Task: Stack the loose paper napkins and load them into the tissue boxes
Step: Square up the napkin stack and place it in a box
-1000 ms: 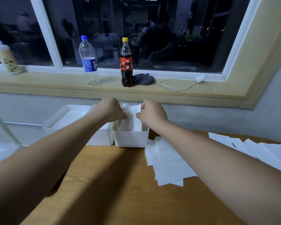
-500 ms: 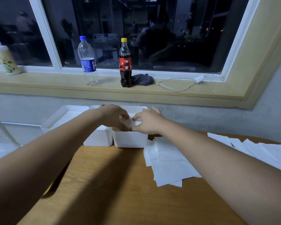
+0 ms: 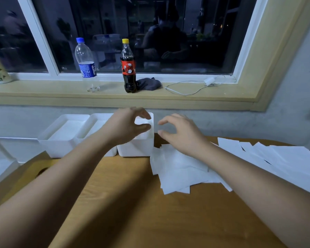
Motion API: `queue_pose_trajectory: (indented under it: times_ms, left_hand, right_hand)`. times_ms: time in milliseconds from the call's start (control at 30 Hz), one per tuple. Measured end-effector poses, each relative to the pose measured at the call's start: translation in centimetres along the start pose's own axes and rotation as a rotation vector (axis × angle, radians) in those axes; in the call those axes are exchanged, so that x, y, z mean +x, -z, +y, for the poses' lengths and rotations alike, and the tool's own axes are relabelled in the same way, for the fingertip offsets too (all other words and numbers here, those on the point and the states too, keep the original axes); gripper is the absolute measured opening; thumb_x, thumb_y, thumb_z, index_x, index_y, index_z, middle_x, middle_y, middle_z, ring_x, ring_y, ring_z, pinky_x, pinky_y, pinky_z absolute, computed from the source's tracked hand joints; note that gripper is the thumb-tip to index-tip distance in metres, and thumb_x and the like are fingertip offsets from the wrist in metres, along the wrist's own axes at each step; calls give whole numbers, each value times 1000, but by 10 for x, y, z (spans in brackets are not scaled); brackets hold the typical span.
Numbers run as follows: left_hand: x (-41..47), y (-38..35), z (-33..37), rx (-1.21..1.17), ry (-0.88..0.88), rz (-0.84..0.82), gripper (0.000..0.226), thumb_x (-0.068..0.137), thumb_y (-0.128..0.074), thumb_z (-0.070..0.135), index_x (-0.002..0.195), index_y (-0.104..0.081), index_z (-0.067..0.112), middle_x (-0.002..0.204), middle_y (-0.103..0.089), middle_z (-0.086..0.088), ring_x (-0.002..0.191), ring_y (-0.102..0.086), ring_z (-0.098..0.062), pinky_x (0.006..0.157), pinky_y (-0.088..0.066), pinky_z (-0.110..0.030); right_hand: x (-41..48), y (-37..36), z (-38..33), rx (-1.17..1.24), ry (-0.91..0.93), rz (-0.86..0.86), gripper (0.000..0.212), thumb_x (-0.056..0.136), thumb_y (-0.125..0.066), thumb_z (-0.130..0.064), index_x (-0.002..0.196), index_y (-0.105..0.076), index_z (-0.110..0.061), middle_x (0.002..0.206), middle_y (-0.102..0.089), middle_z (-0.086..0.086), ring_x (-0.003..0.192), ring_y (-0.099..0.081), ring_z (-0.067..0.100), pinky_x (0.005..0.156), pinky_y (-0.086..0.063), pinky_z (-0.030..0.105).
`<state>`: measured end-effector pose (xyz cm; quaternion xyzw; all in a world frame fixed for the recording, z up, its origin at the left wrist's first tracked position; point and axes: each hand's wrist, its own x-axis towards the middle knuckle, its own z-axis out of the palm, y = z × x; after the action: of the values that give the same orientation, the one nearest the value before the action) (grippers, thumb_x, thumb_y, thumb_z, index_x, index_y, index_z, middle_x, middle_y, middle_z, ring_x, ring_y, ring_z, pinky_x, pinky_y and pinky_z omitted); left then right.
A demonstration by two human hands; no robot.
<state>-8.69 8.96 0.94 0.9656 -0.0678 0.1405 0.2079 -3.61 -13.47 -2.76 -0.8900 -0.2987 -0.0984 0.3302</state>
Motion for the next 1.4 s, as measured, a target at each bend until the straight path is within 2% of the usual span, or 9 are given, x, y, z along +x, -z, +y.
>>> queue_pose_trajectory:
  times_ms: [67,133,433,667,833,933,1100,1233,1400]
  left_hand:
    - [-20,-11,24,-93,-34,69,24,98,-76,35,122,-75,29,122,-72,18,113,-61,1,88,-41,-9]
    - [-40,-27,46,-154,-51,66,18,97,-77,30,115,-77,28,113,-73,20,105,-61,5,84,-43,-5]
    - [-91,-115,90,-77,-30,-104,21,93,-79,39,113,-74,35,108,-67,18,102,-61,-5,84,-52,-27]
    - [-98,-161,95,120,-104,48,32,85,-83,47,107,-75,25,103,-68,7,95,-61,-21,77,-47,-37]
    - [-82,-177,103,274,-165,80,12,85,-74,32,85,-74,20,86,-65,2,84,-61,-26,72,-48,-42]
    - [-81,-180,102,293,-203,124,12,84,-75,24,75,-70,18,77,-61,1,75,-59,-27,67,-46,-42]
    - [-92,-169,104,219,-253,207,8,88,-75,22,82,-72,19,81,-62,2,74,-59,-26,66,-44,-41]
    - [-113,-158,107,182,-307,192,7,87,-77,23,84,-70,21,83,-60,4,74,-57,-23,66,-44,-40]
    - [-114,-160,100,188,-266,119,29,86,-79,45,105,-73,24,103,-68,7,90,-62,-22,74,-48,-40]
  right_hand:
    - [-33,17,11,8,-13,18,18,99,-71,-35,116,-73,-30,119,-64,-18,123,-54,11,110,-42,41]
    - [-66,32,21,32,-34,25,15,99,-72,-33,113,-73,-31,114,-64,-21,118,-55,8,106,-43,38]
    - [-189,60,65,-16,-196,71,11,99,-70,-29,104,-70,-38,111,-64,-28,119,-49,-7,104,-38,24]
    - [-231,21,77,-104,-119,93,14,95,-72,-26,107,-71,-33,108,-60,-25,112,-55,4,102,-41,34]
    - [-228,17,80,-105,-73,89,14,96,-70,-26,109,-72,-31,110,-60,-23,113,-55,5,103,-41,32]
    - [-229,18,82,-93,-68,95,14,96,-69,-27,110,-72,-31,111,-61,-23,114,-56,6,103,-42,33]
    - [-228,19,82,-81,-83,149,23,96,-72,-25,119,-71,-27,115,-63,-21,115,-56,6,104,-46,34]
    - [-227,21,79,-10,-99,185,31,98,-71,-37,127,-68,-26,123,-63,-19,118,-58,4,105,-48,33]
    - [-227,19,82,-65,-84,136,27,100,-68,-33,127,-68,-27,125,-63,-19,122,-57,5,109,-44,34]
